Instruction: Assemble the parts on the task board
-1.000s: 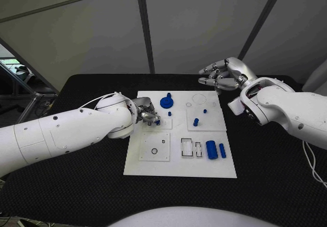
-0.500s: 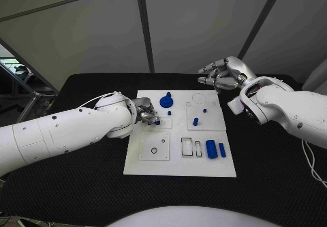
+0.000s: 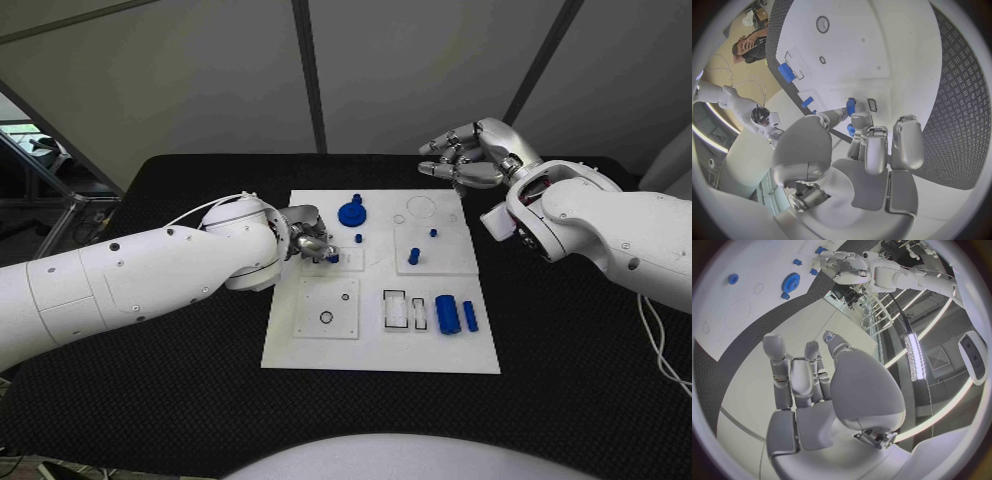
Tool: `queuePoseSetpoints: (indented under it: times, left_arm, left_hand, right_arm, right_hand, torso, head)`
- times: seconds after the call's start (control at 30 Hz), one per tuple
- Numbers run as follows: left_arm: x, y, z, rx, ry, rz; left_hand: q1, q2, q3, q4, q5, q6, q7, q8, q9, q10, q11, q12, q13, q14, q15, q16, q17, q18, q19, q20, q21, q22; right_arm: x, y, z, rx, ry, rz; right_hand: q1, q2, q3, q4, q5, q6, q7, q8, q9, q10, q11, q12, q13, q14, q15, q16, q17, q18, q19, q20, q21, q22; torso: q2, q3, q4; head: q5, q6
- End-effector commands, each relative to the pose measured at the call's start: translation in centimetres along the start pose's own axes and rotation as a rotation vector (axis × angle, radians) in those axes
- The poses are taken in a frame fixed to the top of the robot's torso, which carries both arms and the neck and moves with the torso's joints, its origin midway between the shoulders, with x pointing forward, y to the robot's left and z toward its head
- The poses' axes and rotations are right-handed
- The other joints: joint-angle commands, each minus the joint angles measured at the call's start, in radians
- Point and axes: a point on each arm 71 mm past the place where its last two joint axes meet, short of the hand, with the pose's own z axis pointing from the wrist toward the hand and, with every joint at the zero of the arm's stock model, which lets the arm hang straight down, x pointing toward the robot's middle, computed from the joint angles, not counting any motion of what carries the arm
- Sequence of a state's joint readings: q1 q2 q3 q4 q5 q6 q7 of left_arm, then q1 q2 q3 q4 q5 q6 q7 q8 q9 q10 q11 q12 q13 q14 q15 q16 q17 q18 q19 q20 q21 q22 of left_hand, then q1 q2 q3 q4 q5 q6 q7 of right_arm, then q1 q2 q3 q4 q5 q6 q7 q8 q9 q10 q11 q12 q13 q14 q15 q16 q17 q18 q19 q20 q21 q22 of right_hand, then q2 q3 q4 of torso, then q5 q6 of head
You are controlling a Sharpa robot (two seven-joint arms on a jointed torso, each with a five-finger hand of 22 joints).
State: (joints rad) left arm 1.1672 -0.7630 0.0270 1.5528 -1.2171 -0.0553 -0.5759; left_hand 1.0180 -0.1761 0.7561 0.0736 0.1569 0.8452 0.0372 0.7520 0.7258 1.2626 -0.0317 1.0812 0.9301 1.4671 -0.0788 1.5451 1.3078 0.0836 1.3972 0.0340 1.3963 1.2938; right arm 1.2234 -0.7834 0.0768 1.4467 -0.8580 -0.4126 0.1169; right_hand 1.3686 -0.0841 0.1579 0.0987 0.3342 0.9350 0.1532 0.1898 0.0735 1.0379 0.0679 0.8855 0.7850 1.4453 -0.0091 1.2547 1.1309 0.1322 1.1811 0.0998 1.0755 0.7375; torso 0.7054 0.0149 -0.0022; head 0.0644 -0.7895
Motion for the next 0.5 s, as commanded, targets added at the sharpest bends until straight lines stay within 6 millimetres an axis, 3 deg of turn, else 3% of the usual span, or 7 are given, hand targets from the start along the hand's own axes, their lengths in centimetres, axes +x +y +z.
queuePoseSetpoints:
  times: [0.03, 0.33, 0.5]
  left_arm:
    - [0.20, 0.17, 0.04, -0.007, 0.015, 0.016]
    - [0.16, 0.14, 0.13, -0.006, 0.011, 0.002]
    - [0.13, 0.14, 0.19, -0.008, 0.009, -0.003]
  left_hand:
    - [-0.017, 0.002, 0.069, -0.085, -0.004, 0.010, -0.005, 0.003, -0.005, 0.005, -0.002, 0.008, 0.002, 0.096, -0.007, 0.006, 0.242, -0.021, 0.008, -0.004, 0.003, 0.002]
    - [-0.093, 0.001, -0.031, -0.005, -0.003, 0.029, -0.005, -0.001, -0.016, 0.008, -0.001, 0.018, 0.008, 0.096, -0.006, 0.006, 0.241, -0.022, 0.012, -0.004, 0.002, 0.008]
    - [-0.104, 0.002, -0.060, 0.011, -0.003, 0.032, -0.004, -0.002, -0.019, 0.009, -0.001, 0.024, 0.013, 0.096, -0.006, 0.006, 0.241, -0.023, 0.014, -0.004, 0.003, 0.012]
  right_arm:
    - [0.00, 0.17, 0.07, -0.010, 0.005, -0.001]
    - [0.02, 0.15, 0.11, -0.009, 0.006, -0.001]
    - [0.02, 0.13, 0.13, -0.008, 0.006, -0.001]
  right_hand:
    - [-0.009, 0.003, -0.001, 0.005, 0.007, -0.002, 0.004, -0.004, -0.002, -0.008, 0.001, -0.002, -0.001, -0.005, 0.002, -0.002, 0.001, 0.017, -0.002, 0.000, -0.003, -0.001]
    - [-0.009, 0.003, -0.001, 0.005, 0.007, -0.002, 0.004, -0.004, -0.002, -0.008, 0.001, -0.002, -0.001, -0.005, 0.002, -0.002, 0.001, 0.017, -0.002, 0.000, -0.003, -0.001]
    - [-0.009, 0.003, -0.001, 0.005, 0.007, -0.002, 0.004, -0.004, -0.002, -0.008, 0.001, -0.002, -0.001, -0.005, 0.002, -0.002, 0.001, 0.017, -0.002, 0.000, -0.003, -0.001]
  torso:
    - [0.000, -0.0001, 0.0000]
    - [0.000, -0.0002, 0.0001]
    - [0.000, 0.0000, -0.0002]
  head:
    - [0.001, 0.000]
    - [0.000, -0.001]
    - [-0.001, -0.001]
